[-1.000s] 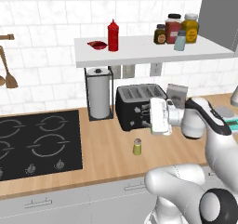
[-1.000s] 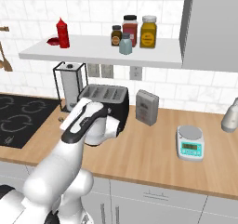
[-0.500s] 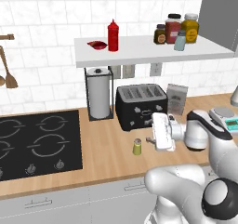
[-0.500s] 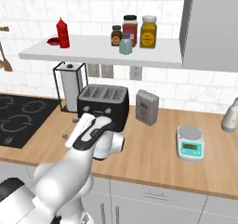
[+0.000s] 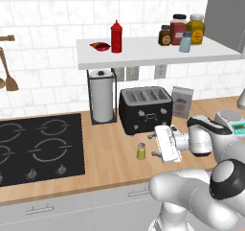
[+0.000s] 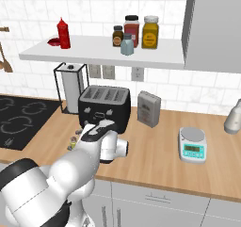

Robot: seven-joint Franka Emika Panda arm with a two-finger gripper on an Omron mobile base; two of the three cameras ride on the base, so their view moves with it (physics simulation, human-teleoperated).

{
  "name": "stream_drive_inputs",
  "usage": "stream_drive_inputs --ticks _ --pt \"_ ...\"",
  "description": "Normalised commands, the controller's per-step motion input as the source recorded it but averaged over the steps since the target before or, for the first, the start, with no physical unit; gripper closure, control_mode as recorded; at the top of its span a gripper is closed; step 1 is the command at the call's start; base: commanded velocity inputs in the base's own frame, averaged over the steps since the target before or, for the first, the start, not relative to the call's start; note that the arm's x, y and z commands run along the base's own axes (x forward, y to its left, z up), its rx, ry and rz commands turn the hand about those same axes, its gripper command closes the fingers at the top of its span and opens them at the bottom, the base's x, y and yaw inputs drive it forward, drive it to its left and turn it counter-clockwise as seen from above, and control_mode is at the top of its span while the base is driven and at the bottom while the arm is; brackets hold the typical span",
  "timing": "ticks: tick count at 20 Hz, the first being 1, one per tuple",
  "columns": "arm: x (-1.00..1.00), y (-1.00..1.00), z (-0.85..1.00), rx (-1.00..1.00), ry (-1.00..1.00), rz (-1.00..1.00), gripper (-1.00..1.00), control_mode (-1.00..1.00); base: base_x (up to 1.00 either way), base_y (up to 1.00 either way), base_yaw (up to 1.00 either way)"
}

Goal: Put the shaker and condiment bottle from the counter next to their counterparts in the cabinet.

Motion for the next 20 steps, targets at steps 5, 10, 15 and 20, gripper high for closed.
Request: stream_drive_inputs --ticks 5,10,15,20 --pt "0.07 -0.03 -0.09 -0.03 0.07 0.04 -1.0 -1.0 0.0 0.0 0.0" --pt "0.21 -0.08 0.0 0.0 0.04 0.0 -1.0 -1.0 0.0 0.0 0.0" --pt "0.05 -0.01 -0.16 -0.01 0.0 -0.02 -1.0 -1.0 0.0 0.0 0.0" --pt "0.02 0.0 -0.26 -0.04 0.0 -0.03 -1.0 -1.0 0.0 0.0 0.0"
